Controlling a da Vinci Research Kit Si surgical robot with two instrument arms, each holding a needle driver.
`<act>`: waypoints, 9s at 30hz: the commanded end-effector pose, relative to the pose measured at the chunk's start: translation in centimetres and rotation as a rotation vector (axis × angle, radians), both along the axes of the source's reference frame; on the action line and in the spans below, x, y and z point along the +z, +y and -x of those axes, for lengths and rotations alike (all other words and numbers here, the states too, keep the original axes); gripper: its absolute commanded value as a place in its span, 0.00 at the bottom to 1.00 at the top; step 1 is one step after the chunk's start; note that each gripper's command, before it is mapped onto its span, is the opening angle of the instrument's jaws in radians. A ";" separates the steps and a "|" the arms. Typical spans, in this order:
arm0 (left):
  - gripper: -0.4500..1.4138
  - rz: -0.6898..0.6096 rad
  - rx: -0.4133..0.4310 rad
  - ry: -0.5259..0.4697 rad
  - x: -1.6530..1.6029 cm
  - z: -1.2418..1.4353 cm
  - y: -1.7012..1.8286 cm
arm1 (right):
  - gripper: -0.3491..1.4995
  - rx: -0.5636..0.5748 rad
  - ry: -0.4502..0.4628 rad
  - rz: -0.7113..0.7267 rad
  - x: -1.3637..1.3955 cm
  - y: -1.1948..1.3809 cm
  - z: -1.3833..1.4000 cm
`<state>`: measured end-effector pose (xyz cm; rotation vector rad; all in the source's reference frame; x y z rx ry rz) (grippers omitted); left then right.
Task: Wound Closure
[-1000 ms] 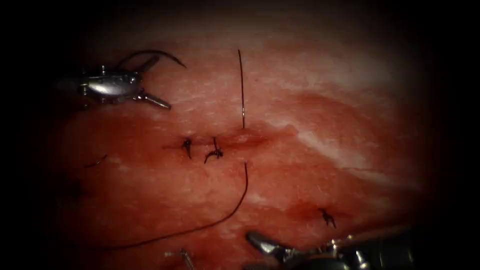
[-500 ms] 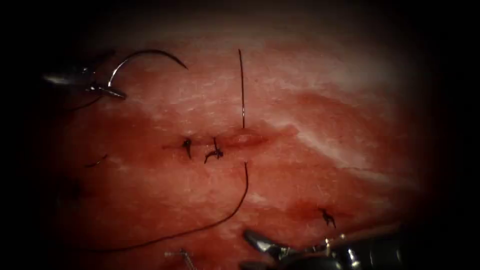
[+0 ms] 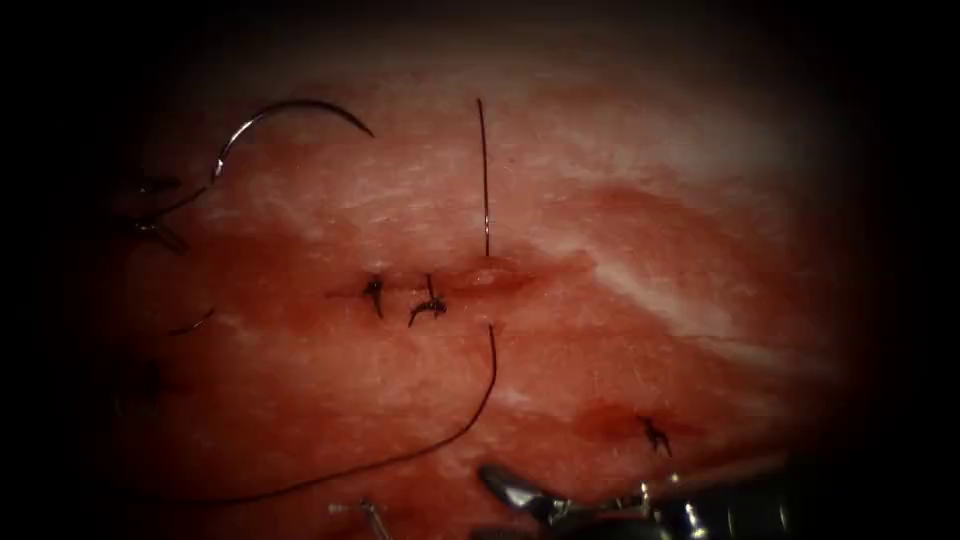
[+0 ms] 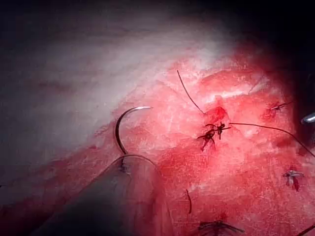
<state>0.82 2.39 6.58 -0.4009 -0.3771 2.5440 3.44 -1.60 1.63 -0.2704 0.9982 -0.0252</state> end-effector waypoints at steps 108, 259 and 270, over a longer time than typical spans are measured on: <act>0.00 -0.204 -0.583 -1.470 -3.39 3.87 2.15 | 0.22 0.139 0.138 -0.256 2.21 1.61 -3.06; 0.69 -0.008 0.326 -0.335 -2.57 1.43 -1.30 | 0.37 0.214 0.469 -0.363 0.82 1.43 -0.35; 0.00 -0.009 0.409 -0.108 -2.07 1.40 -1.31 | 0.38 0.215 0.468 -0.363 0.77 1.39 -0.37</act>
